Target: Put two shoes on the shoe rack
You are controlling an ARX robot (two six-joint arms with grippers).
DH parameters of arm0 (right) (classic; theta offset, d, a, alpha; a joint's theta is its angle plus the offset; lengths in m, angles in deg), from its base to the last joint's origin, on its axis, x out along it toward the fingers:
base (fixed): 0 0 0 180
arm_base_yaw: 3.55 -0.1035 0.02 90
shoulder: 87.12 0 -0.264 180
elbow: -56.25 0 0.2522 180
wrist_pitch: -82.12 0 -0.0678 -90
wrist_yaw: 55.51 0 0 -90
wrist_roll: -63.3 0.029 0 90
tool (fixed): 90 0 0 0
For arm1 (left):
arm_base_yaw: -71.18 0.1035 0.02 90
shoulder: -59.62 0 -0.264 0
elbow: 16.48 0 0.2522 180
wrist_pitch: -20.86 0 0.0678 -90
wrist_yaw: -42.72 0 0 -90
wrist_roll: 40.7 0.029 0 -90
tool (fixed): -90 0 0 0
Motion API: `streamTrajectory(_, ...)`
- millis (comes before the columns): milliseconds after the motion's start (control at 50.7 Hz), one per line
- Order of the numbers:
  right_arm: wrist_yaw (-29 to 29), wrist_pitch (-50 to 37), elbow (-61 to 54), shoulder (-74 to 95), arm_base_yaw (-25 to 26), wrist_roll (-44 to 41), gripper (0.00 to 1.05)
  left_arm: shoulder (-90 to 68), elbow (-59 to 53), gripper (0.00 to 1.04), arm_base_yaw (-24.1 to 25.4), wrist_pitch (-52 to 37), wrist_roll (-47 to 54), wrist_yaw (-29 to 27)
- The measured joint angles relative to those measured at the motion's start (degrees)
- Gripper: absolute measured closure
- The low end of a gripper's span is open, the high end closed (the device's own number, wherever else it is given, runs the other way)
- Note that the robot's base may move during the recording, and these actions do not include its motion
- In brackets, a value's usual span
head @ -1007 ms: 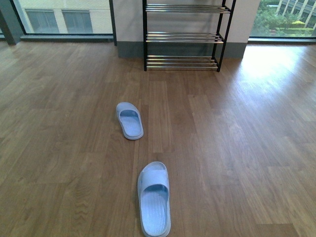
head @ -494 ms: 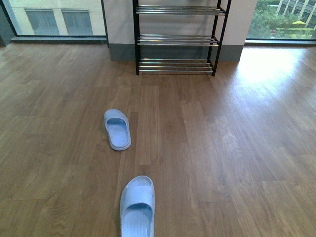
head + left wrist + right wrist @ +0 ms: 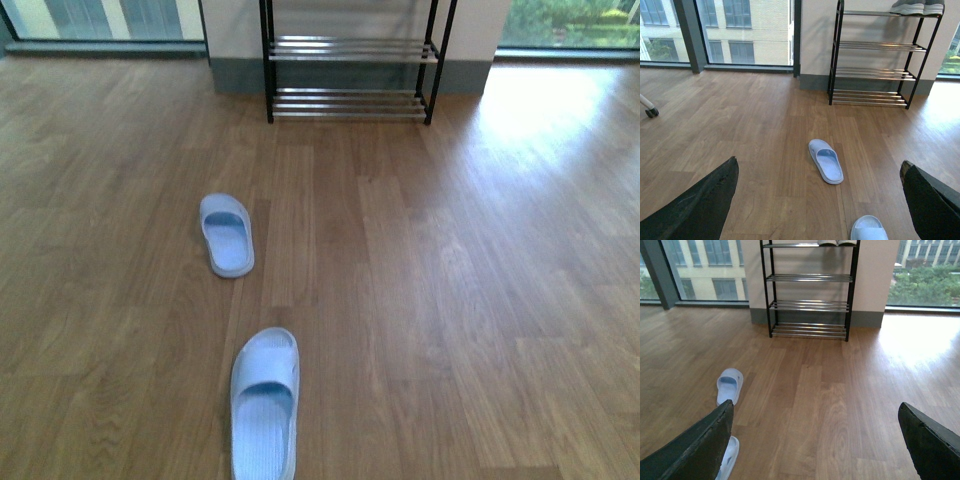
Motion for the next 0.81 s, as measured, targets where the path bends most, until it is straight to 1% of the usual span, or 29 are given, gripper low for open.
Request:
streamTrajectory(99,0.00,0.00,0.00,0.00,0.00,0.00,0.09,-0.50,0.22,0.09,-0.15,0.74,-0.22,-0.66)
streamTrajectory(138,0.02,0.00,0.00,0.00,0.00,0.00,0.09,-3.17,2.45,0.09,-1.29,7.06,-2.32,-3.15)
streamTrajectory(158,-0.02,0.00,0.00,0.00,0.00,0.00,0.09,-7.17,4.66,0.09,-2.43,11.72,-4.04,-3.32)
streamTrajectory(197,0.02,0.00,0.00,0.00,0.00,0.00,0.09,-13.60,6.69,0.09,-3.80,14.27,-6.64,-4.07)
streamTrajectory(237,0.11,0.00,0.00,0.00,0.00,0.00,0.09,-22.99,7.82,0.09,-5.27,12.33,-9.77,-1.84)
streamTrajectory(336,0.09,0.00,0.00,0.00,0.00,0.00,0.09,-38.93,10.38,0.09,-6.73,6.10,-12.39,-1.07)
streamTrajectory(454,0.11,0.00,0.00,0.00,0.00,0.00,0.09,-53.05,13.66,0.09,-7.48,1.40,-12.02,-1.14)
streamTrajectory(553,0.11,0.00,0.00,0.00,0.00,0.00,0.09,-73.55,19.69,0.09,-7.67,-3.96,-8.59,-1.73)
streamTrajectory(651,0.13,0.00,0.00,0.00,0.00,0.00,0.09,-89.53,25.31,0.09,-9.18,-9.01,-3.34,-5.95)
streamTrajectory(691,0.13,0.00,0.00,0.00,0.00,0.00,0.09,-95.43,27.82,0.09,-10.03,-12.37,-0.31,-8.63)
streamTrajectory(750,0.11,0.00,0.00,0.00,0.00,0.00,0.09,-104.59,32.74,0.09,-10.82,-15.21,2.60,-10.21)
streamTrajectory(809,0.11,0.00,0.00,0.00,0.00,0.00,0.09,-110.03,35.30,0.09,-11.30,-17.86,5.01,-11.63)
